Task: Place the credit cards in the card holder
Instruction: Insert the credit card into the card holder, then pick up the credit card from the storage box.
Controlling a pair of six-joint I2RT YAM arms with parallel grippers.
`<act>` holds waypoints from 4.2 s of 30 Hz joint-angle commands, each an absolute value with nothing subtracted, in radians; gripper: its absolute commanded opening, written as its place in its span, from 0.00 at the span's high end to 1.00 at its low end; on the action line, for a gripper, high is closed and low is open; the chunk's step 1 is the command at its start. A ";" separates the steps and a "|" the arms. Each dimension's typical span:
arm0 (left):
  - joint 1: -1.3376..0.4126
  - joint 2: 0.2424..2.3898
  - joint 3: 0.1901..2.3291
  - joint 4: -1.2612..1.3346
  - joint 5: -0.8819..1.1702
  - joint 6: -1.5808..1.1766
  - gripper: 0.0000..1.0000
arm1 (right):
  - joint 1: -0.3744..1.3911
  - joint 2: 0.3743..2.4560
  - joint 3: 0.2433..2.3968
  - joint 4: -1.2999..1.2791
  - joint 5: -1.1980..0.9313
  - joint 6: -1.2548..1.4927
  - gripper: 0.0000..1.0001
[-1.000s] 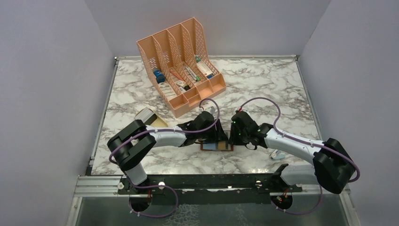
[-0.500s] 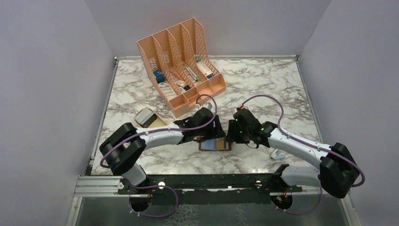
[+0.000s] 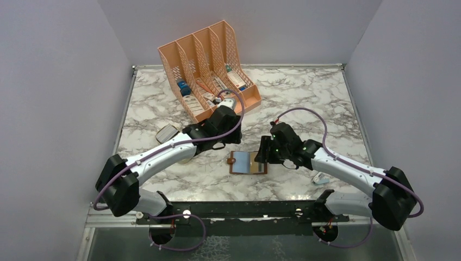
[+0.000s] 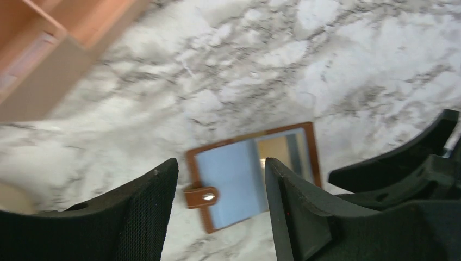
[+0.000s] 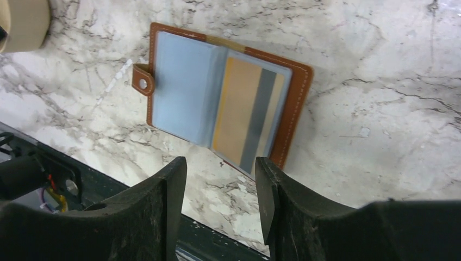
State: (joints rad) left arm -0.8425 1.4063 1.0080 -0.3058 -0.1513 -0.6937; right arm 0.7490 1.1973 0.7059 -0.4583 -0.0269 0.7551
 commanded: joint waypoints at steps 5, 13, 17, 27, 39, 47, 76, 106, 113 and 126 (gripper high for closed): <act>-0.778 1.281 1.053 -0.567 -0.465 -0.182 0.39 | 0.761 1.211 0.738 -0.387 -0.109 0.749 0.51; -0.640 1.218 0.962 -0.535 -0.553 0.038 0.40 | 0.761 1.226 0.766 -0.407 -0.136 0.720 0.52; -0.568 1.214 0.889 -0.423 -0.530 0.115 0.39 | 0.762 1.226 0.776 -0.408 -0.151 0.711 0.53; -0.439 1.267 0.779 -0.250 -0.497 0.312 0.45 | 0.762 1.215 0.805 -0.457 -0.132 0.678 0.53; -0.427 1.378 0.750 -0.231 -0.493 0.372 0.46 | 0.762 1.204 0.835 -0.491 -0.089 0.687 0.54; -0.417 1.408 0.740 -0.227 -0.564 0.387 0.45 | 0.762 1.170 0.819 -0.502 -0.086 0.679 0.54; -0.384 1.432 0.800 -0.274 -0.612 0.411 0.58 | 0.762 1.163 0.793 -0.473 -0.101 0.676 0.54; -0.386 1.395 0.851 -0.368 -0.489 0.383 0.84 | 0.762 1.160 0.794 -0.466 -0.108 0.678 0.54; -0.386 1.324 0.857 -0.446 -0.403 0.362 0.91 | 0.762 1.159 0.779 -0.449 -0.109 0.678 0.54; -0.386 1.157 0.911 -0.527 -0.274 0.187 1.00 | 0.762 1.187 0.766 -0.376 -0.156 0.683 0.54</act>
State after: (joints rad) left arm -0.3901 1.2381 0.8612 -0.4999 -0.3668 0.2932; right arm 0.7582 1.1782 0.7834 -0.4503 -0.1223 0.6838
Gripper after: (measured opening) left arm 0.010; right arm 0.463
